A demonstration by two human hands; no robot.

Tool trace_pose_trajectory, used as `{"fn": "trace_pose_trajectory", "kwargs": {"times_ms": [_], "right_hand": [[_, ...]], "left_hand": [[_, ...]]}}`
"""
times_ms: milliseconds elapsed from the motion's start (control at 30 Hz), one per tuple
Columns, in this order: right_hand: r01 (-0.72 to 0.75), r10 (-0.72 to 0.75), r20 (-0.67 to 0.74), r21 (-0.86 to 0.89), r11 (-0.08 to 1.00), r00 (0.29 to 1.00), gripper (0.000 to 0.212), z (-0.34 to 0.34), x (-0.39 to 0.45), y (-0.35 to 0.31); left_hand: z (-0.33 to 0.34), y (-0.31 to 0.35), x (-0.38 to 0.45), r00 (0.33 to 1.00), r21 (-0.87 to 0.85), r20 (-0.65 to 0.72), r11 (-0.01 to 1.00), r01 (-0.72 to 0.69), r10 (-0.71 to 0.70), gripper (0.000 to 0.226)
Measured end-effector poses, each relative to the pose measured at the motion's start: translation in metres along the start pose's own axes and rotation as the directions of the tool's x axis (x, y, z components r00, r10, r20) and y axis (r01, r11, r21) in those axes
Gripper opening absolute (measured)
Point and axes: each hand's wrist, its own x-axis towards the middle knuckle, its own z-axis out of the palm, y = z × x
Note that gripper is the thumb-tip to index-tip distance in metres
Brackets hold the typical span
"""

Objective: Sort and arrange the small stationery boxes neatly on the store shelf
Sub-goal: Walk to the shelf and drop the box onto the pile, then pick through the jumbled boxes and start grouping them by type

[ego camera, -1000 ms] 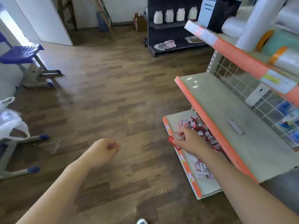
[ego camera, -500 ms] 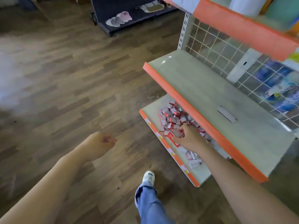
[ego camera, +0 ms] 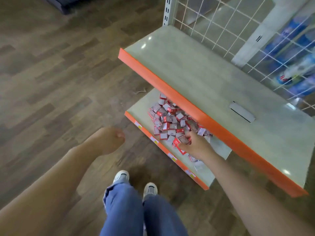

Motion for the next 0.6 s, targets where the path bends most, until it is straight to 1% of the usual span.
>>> {"fn": "trace_pose_trajectory", "kwargs": {"times_ms": [67,167,300,367,433,467,533,600], "right_hand": [[-0.036,0.036,-0.017,0.043,0.998,0.999,0.043,0.018,0.02,0.008],[-0.118,0.123,-0.04,0.121,0.986,0.992,0.033,0.051,0.057,0.029],[-0.208,0.223,-0.084,0.16,0.965,0.971,0.045,0.095,0.118,0.067],[-0.249,0.271,-0.094,0.197,0.948,0.958,0.035,0.113,0.148,0.09],[-0.271,0.311,-0.135,0.253,0.929,0.941,0.022,0.129,0.179,0.116],[-0.265,0.319,-0.163,0.283,0.922,0.934,0.02,0.136,0.193,0.128],[-0.26,0.341,-0.224,0.325,0.909,0.913,0.029,0.146,0.217,0.15],[-0.264,0.361,-0.273,0.334,0.905,0.892,0.019,0.153,0.238,0.166]], "left_hand": [[0.013,0.001,0.028,0.998,0.035,0.039,0.998,-0.046,0.044,0.032],[0.042,0.002,0.082,0.993,0.013,0.06,0.995,-0.104,0.103,0.029],[0.095,0.007,0.156,0.971,0.038,0.126,0.977,-0.209,0.203,0.029],[0.124,0.008,0.191,0.955,0.065,0.163,0.963,-0.261,0.247,0.027],[0.153,0.01,0.225,0.934,0.114,0.185,0.938,-0.328,0.304,0.025],[0.167,0.012,0.241,0.922,0.131,0.191,0.923,-0.363,0.336,0.025],[0.191,0.018,0.269,0.908,0.144,0.201,0.906,-0.397,0.366,0.025],[0.211,0.024,0.292,0.907,0.131,0.204,0.908,-0.399,0.369,0.023]]}}
